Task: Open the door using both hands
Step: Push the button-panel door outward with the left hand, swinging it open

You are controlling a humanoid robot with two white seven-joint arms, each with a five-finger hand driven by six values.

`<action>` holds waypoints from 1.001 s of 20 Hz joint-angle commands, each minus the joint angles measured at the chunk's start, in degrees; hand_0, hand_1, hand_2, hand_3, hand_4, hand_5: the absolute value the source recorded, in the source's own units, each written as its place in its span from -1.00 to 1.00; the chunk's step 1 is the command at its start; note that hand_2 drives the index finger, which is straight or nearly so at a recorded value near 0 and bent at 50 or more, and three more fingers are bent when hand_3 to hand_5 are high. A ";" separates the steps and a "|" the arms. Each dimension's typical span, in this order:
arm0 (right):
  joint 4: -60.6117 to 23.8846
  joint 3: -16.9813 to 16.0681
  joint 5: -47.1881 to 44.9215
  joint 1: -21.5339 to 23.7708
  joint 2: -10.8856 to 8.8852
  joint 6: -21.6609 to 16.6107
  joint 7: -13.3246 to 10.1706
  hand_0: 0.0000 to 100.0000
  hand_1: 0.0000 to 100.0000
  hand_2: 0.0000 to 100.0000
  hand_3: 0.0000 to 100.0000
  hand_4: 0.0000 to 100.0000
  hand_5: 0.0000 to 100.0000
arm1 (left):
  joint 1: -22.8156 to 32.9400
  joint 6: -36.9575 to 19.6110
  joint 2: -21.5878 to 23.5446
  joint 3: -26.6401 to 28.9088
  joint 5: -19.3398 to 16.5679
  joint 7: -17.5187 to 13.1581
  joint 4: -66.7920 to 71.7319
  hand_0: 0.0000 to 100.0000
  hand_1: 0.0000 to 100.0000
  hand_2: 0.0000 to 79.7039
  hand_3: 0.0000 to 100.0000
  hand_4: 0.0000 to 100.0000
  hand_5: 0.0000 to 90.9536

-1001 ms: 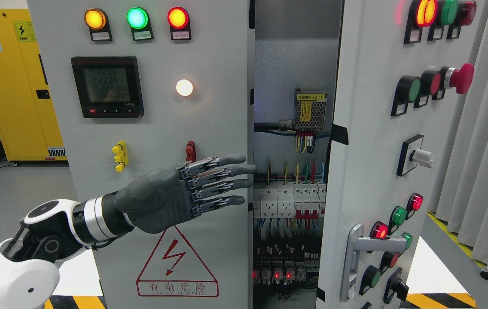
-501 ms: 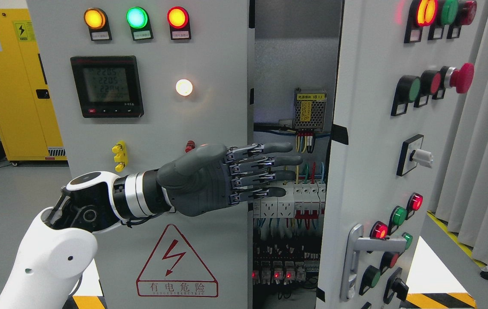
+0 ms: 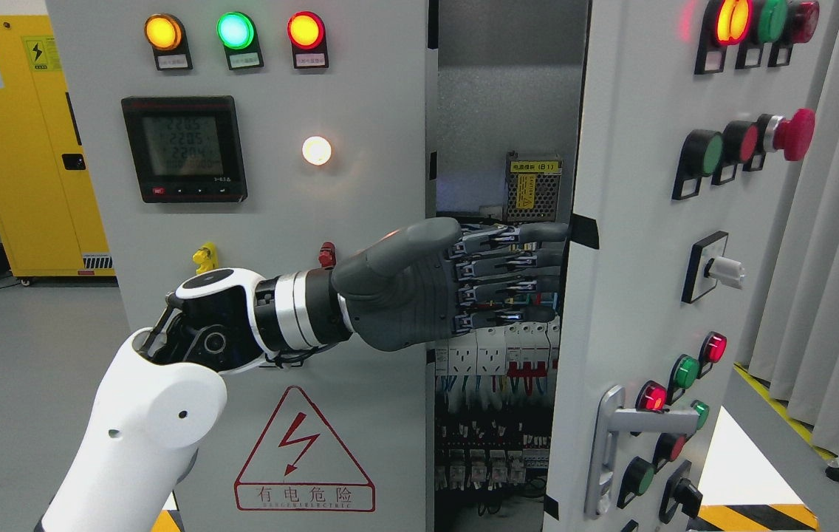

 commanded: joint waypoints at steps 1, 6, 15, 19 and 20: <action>0.04 -0.13 0.00 -1.32 -0.70 0.02 -0.01 -1.00 0.00 -0.92 -1.00 -1.00 -1.00 | -1.33 0.01 -7.34 -1.90 -1.42 -0.03 3.24 -0.76 0.11 -1.00 -1.00 -1.00 -1.00; 0.04 -0.13 -0.09 -1.32 -0.79 0.02 -0.01 -1.00 0.00 -0.92 -1.00 -1.00 -1.00 | -0.89 0.18 -8.83 -2.16 -3.62 0.58 2.98 -0.76 0.11 -1.00 -1.00 -1.00 -1.00; 0.04 -0.13 0.00 -1.32 -1.14 0.02 -0.01 -1.00 0.00 -0.92 -1.00 -1.00 -1.00 | -0.72 0.62 -11.64 -2.16 -3.71 1.38 -1.15 -0.76 0.11 -1.00 -1.00 -1.00 -1.00; 0.04 -0.13 -0.09 -1.32 -1.14 0.02 -0.01 -1.00 0.00 -0.92 -1.00 -1.00 -1.00 | -0.90 0.97 -13.57 -2.16 -3.88 4.00 -1.07 -0.76 0.11 -1.00 -1.00 -1.00 -1.00; 0.04 -0.13 -0.09 -1.32 -1.14 0.02 -0.01 -1.00 0.00 -0.92 -1.00 -1.00 -1.00 | -0.90 0.97 -14.36 -2.16 -4.23 5.15 -0.98 -0.76 0.11 -1.00 -1.00 -1.00 -1.00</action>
